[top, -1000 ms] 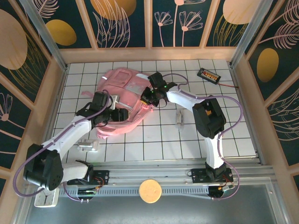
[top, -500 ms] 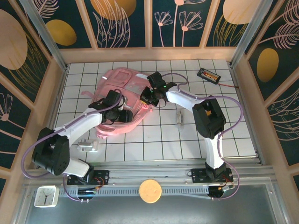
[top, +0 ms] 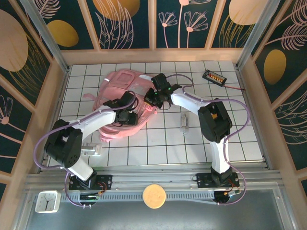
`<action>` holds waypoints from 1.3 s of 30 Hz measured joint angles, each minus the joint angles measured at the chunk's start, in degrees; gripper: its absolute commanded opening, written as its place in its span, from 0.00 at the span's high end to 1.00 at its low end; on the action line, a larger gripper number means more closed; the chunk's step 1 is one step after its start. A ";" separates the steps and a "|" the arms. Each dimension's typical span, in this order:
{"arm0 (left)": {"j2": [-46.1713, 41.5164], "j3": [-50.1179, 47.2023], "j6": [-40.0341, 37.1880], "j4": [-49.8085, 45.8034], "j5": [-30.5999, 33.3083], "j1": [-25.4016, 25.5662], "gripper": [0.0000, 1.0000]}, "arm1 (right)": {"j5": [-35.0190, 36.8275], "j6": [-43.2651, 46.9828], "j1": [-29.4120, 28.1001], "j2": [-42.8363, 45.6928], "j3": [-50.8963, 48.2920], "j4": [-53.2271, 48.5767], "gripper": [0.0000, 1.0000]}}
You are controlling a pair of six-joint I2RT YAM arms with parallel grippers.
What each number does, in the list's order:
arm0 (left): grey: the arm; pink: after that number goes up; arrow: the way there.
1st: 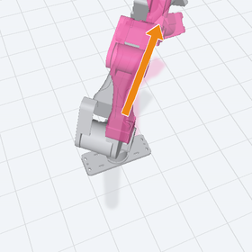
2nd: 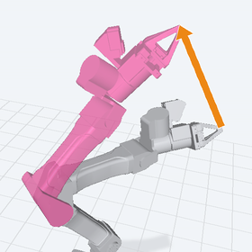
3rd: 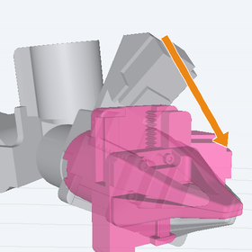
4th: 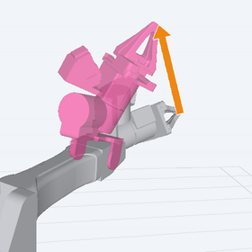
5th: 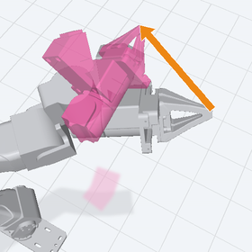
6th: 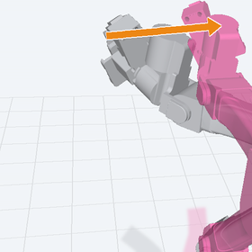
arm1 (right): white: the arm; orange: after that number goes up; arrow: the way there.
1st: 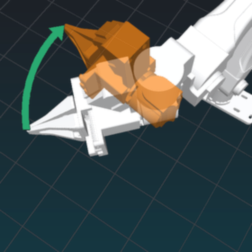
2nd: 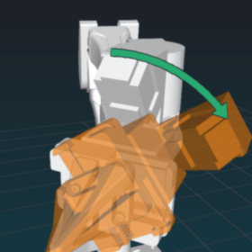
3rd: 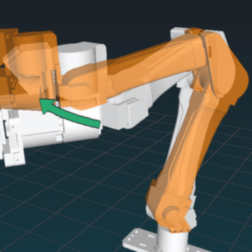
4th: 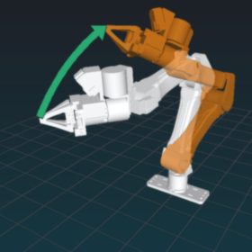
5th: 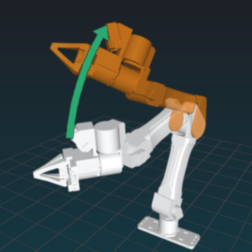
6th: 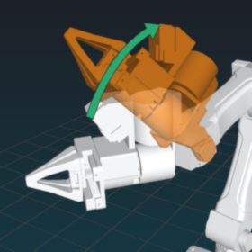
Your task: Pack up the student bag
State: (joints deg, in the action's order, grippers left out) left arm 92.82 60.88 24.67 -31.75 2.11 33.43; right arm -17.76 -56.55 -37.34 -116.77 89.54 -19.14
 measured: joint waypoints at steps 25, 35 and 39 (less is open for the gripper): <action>-7.91 -2.49 -2.69 -1.25 -0.70 -5.75 1.00 | -0.83 4.31 3.30 5.92 -7.06 2.99 1.00; -6.86 -1.38 -7.37 -2.08 5.31 -14.03 1.00 | -0.44 14.03 9.64 6.36 -7.69 0.07 1.00; -4.57 0.96 -9.09 -2.49 8.52 -17.25 1.00 | -0.26 20.39 12.48 6.38 -7.85 -0.22 1.00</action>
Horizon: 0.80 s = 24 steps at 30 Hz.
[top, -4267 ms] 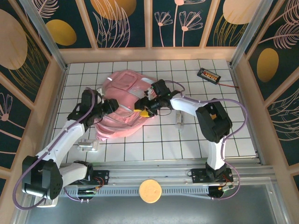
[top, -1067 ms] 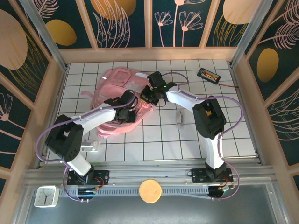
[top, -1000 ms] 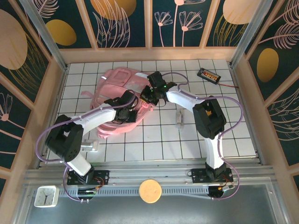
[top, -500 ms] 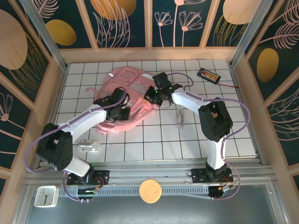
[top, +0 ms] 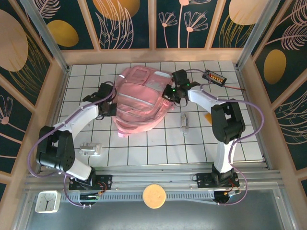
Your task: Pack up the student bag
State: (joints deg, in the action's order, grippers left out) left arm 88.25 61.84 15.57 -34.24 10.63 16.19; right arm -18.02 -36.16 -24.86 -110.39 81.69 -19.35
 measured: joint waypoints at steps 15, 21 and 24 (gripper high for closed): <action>-4.44 2.69 -4.96 5.25 -10.82 -0.39 0.44 | -4.96 3.96 -0.57 5.57 0.28 -4.52 0.45; -8.07 0.68 -7.45 5.73 -14.82 8.61 0.40 | -7.48 -6.14 -5.38 11.87 -7.74 -1.62 0.45; -6.36 0.68 -7.67 5.75 -15.89 11.54 0.40 | -7.61 -9.16 -6.19 11.50 -9.57 -0.63 0.45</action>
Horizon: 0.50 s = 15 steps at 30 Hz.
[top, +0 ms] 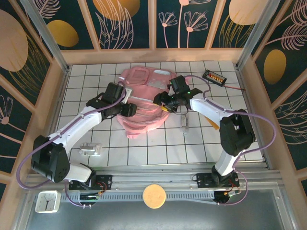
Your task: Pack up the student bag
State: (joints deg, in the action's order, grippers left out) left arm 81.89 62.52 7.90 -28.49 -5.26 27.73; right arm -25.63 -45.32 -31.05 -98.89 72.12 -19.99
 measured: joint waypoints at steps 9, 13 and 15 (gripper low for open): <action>7.69 0.46 -1.29 -0.39 0.13 1.11 0.42 | -0.02 -3.21 -0.02 -1.79 -0.15 3.56 0.46; 9.33 1.81 -2.16 -0.68 0.37 1.33 0.42 | -0.02 -3.52 -0.02 -2.32 -0.15 4.33 0.46; 10.25 2.62 -2.38 -0.63 0.90 1.36 0.42 | -0.02 -3.69 -0.09 -2.43 -0.15 4.66 0.46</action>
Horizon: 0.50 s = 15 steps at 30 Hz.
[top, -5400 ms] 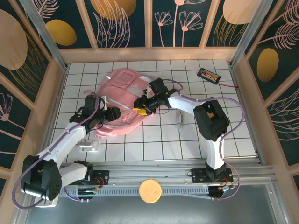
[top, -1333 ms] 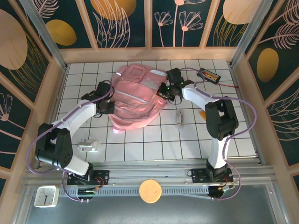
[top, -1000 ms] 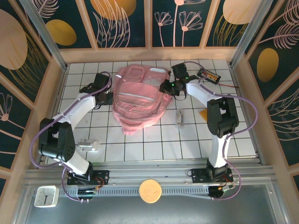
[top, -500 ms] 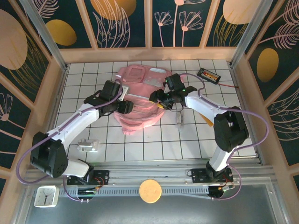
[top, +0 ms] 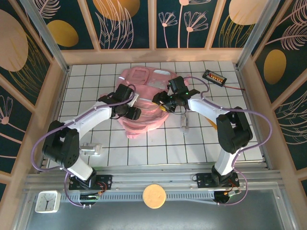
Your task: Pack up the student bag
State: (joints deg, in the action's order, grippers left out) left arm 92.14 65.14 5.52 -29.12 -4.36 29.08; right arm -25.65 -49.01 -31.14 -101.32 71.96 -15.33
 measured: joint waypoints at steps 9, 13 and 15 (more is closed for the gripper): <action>5.09 3.65 -1.36 -1.36 1.44 0.13 0.47 | -0.15 -0.63 -0.48 -0.04 0.00 0.20 0.46; 7.21 5.18 -2.27 -1.64 1.86 0.13 0.64 | -0.17 -0.85 -0.48 -0.57 0.31 0.22 0.46; 8.09 5.86 -2.47 -1.66 1.77 0.13 0.71 | -0.15 -0.90 -0.48 -1.01 0.46 0.37 0.46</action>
State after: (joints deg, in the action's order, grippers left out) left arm 100.22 71.00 3.05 -30.79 -2.59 29.21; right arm -25.80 -49.91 -31.62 -102.32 72.42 -14.96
